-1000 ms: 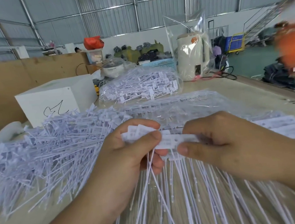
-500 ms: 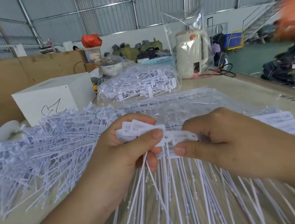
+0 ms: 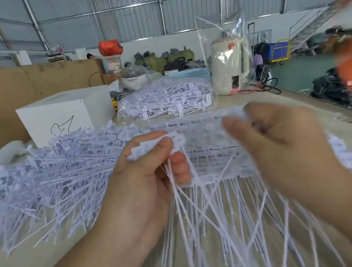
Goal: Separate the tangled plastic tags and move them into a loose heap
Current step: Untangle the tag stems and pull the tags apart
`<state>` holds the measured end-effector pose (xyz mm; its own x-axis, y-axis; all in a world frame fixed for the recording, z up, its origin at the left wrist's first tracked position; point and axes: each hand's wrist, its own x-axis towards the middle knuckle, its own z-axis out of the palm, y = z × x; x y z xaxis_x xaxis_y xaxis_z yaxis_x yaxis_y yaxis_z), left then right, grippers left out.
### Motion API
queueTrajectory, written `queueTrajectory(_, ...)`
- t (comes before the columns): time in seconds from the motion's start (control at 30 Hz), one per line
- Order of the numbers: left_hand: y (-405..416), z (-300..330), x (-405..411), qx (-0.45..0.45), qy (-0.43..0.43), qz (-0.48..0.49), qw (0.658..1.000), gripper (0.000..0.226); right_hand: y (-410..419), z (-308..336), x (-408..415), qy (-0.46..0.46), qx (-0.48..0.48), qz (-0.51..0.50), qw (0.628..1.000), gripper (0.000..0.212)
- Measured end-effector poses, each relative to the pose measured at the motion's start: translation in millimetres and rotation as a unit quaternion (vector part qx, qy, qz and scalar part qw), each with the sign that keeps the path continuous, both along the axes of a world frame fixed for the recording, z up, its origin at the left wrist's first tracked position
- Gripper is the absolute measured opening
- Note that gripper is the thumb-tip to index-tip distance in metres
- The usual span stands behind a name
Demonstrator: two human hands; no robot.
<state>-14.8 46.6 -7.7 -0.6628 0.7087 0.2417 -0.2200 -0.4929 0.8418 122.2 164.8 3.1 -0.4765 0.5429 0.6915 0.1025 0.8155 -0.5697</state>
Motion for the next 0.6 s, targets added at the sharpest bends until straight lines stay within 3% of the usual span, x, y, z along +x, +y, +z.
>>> queueTrajectory(0.07, -2.1, 2.8, -10.3, 0.003, 0.0, 0.017, 1.0, 0.018, 9.6, 5.8, 4.4, 0.02, -0.016, -0.006, 1.0, 0.052)
queueTrajectory(0.3, -2.2, -5.6, 1.8, -0.044, 0.132, -0.069, 0.988, 0.009, -5.4, 0.0, 2.8, -0.136, 0.071, 0.129, 0.98, 0.029)
queueTrajectory(0.47, -2.9, -6.2, 6.8, -0.048, 0.135, -0.109, 0.984, 0.022, -2.6, -2.7, 3.0, -0.203, 0.102, 0.121, 0.966, 0.04)
queueTrajectory(0.6, -2.1, -6.3, 6.8, -0.053, 0.153, -0.098, 0.982, 0.014, -3.3, -5.9, 1.6, -0.235, 0.114, 0.137, 0.955, 0.052)
